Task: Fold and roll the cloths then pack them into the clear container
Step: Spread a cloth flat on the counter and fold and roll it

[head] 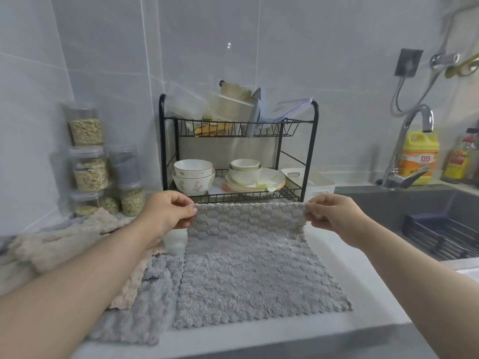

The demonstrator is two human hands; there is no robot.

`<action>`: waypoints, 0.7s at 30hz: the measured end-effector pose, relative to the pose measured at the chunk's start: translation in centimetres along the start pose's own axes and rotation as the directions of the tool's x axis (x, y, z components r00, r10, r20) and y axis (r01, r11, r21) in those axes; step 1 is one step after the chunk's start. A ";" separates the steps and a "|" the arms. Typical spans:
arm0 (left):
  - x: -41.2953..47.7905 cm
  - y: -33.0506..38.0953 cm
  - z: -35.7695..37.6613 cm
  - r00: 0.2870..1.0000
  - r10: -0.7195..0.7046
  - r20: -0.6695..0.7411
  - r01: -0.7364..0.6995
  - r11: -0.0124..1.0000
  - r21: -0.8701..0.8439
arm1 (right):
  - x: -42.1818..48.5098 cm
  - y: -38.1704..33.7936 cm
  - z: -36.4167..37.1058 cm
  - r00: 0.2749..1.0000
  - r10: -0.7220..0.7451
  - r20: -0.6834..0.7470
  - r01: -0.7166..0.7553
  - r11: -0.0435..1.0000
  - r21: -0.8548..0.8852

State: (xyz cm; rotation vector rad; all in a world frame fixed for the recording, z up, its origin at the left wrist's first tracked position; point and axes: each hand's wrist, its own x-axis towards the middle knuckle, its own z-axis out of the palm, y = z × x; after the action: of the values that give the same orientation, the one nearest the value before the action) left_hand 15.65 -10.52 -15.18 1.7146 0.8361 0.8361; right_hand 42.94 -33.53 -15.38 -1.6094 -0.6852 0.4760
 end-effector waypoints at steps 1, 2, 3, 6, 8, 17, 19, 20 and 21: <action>-0.8 0.2 -0.2 1.000 0.011 0.003 -0.011 1.000 -0.007 | -0.7 -0.2 -0.4 1.000 -0.006 -0.003 0.006 1.000 -0.008; -1.6 0.5 -0.4 1.000 0.022 0.007 -0.022 1.000 -0.007 | -1.3 -0.4 -0.7 1.000 -0.012 0.000 0.012 1.000 -0.012; -2.3 0.7 -0.6 0.999 0.035 0.012 -0.035 0.999 -0.001 | -2.1 -0.6 -1.0 1.000 -0.021 0.006 0.021 1.000 -0.010; -4.5 1.1 -1.2 0.997 0.070 0.027 -0.070 0.997 0.017 | -4.6 -1.3 -1.6 0.999 -0.049 0.013 0.049 0.999 -0.006; -5.8 1.1 -1.7 0.996 0.079 0.041 -0.080 0.996 0.035 | -6.3 -1.4 -1.9 0.998 -0.060 0.021 0.061 0.997 -0.042; -11.4 -0.9 -2.0 0.972 0.182 0.152 -0.222 0.922 0.316 | -12.0 1.4 -2.5 0.997 -0.056 0.046 0.067 0.947 -0.313; -12.3 -1.9 -2.0 0.965 0.188 0.184 -0.244 0.901 0.360 | -12.8 2.3 -2.4 0.993 -0.109 0.054 0.121 0.910 -0.397; -12.6 -2.4 -2.0 0.963 0.190 0.192 -0.251 0.890 0.381 | -13.3 2.6 -2.3 0.988 -0.141 0.071 0.157 0.874 -0.460; -13.0 -2.9 -2.1 0.961 0.189 0.204 -0.258 0.879 0.401 | -13.7 2.8 -2.2 0.983 -0.160 0.095 0.186 0.836 -0.517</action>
State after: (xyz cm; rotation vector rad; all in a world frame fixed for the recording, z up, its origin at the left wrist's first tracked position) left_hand 6.71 -19.71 -19.25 2.2691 0.7553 0.6868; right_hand 34.75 -44.51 -18.83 -2.0264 -1.0540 0.1966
